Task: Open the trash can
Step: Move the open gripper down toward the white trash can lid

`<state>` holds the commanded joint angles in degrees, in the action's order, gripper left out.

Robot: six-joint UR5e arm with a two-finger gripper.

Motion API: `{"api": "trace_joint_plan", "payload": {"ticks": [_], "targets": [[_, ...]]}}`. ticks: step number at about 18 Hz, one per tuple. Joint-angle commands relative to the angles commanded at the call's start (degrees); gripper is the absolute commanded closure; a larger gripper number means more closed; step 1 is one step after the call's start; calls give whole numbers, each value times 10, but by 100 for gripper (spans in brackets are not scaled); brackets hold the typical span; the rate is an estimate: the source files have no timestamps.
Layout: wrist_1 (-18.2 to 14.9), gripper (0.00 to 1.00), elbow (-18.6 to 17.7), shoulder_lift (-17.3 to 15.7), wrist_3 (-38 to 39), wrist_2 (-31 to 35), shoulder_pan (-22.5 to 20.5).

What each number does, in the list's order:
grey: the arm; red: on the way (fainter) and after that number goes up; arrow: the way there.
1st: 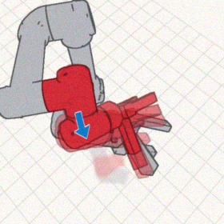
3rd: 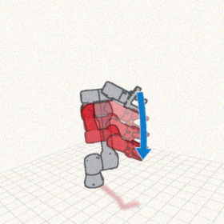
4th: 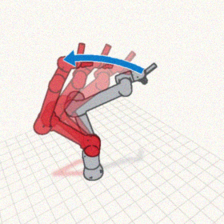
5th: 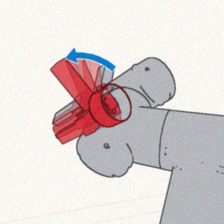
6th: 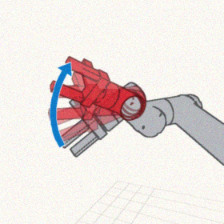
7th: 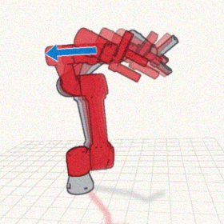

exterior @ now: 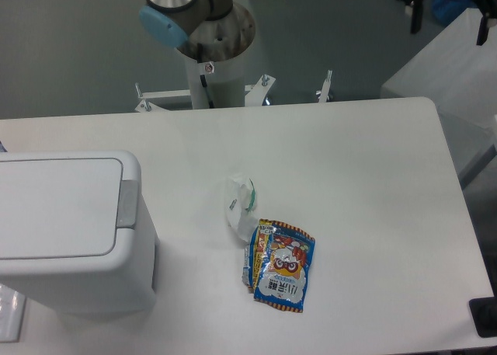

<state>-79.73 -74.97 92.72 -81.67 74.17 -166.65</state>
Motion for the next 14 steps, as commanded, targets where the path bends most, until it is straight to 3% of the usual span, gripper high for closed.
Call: {"api": "trace_joint_plan", "payload": {"ticks": [5, 10, 14], "targets": [[47, 0, -13, 16, 54, 99, 77], [80, 0, -12, 38, 213, 105, 133], [84, 0, -15, 45, 273, 109, 158]]}}
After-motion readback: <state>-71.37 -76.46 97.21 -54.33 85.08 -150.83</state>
